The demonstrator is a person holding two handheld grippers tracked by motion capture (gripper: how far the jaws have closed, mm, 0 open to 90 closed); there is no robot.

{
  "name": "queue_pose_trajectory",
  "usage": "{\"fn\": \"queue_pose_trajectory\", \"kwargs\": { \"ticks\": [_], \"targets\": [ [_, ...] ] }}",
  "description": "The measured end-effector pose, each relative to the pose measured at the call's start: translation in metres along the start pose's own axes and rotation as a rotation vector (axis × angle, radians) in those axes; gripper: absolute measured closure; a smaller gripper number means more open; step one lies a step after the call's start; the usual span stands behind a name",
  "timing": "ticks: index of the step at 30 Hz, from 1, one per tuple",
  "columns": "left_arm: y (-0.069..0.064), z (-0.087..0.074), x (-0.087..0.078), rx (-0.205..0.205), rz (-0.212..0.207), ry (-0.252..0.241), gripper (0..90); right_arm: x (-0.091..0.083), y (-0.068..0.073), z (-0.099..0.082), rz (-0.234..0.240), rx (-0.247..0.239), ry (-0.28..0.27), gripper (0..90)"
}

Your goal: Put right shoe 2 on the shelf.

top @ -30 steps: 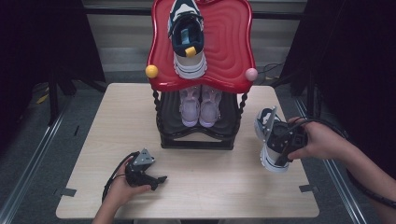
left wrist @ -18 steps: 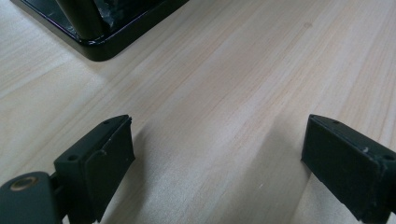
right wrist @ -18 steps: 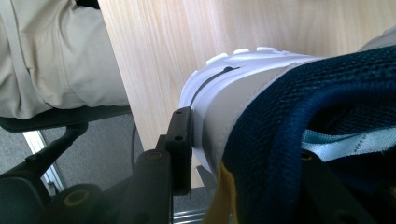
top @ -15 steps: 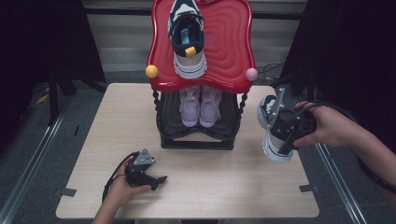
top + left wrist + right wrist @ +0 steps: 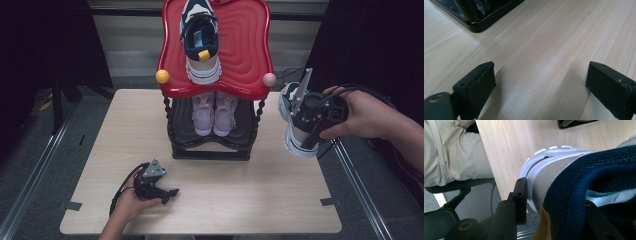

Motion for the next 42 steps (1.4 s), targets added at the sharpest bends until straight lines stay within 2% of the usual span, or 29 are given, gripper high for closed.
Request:
{"fn": "queue_pose_trajectory", "kwargs": {
  "ticks": [4,5,6,12,15,30,35,42],
  "targets": [
    [0.0,0.0,0.0,0.001,0.001,0.0,8.4,-0.016,-0.004,0.004,-0.007,0.008,-0.003,65.8],
    [0.0,0.0,0.0,0.001,0.0,0.0,8.4,-0.021,-0.004,0.005,-0.007,0.027,0.0,65.8],
    [0.0,0.0,0.0,0.001,0.0,0.0,8.3,-0.025,-0.006,0.006,-0.016,0.015,-0.008,65.8],
    [0.0,0.0,0.0,0.001,0.008,-0.002,8.3,-0.047,-0.014,0.01,-0.037,0.035,-0.019,65.8],
    [0.0,0.0,0.0,0.001,0.007,-0.003,8.3,-0.056,-0.018,0.011,-0.044,0.044,-0.007,65.8],
    [0.0,0.0,0.0,0.001,0.005,-0.002,8.3,-0.113,-0.04,0.032,-0.14,0.07,-0.039,65.7],
    [0.0,0.0,0.0,0.001,0.005,-0.002,8.2,-0.128,-0.043,0.043,-0.162,0.06,-0.015,65.7],
    [0.0,0.0,0.0,0.001,0.005,-0.002,8.1,-0.144,-0.044,0.071,-0.192,0.035,-0.019,65.8]
  ]
}}
Point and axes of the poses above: each handheld gripper's, and its own axes: x roughly forward along the jaws, z roughly out of its top, y roughly to its left, the point moved 7 cm from there along x, roughly forward along the jaws, and after that the axes turned 8 degrees about -x, right-handed, at the moved point
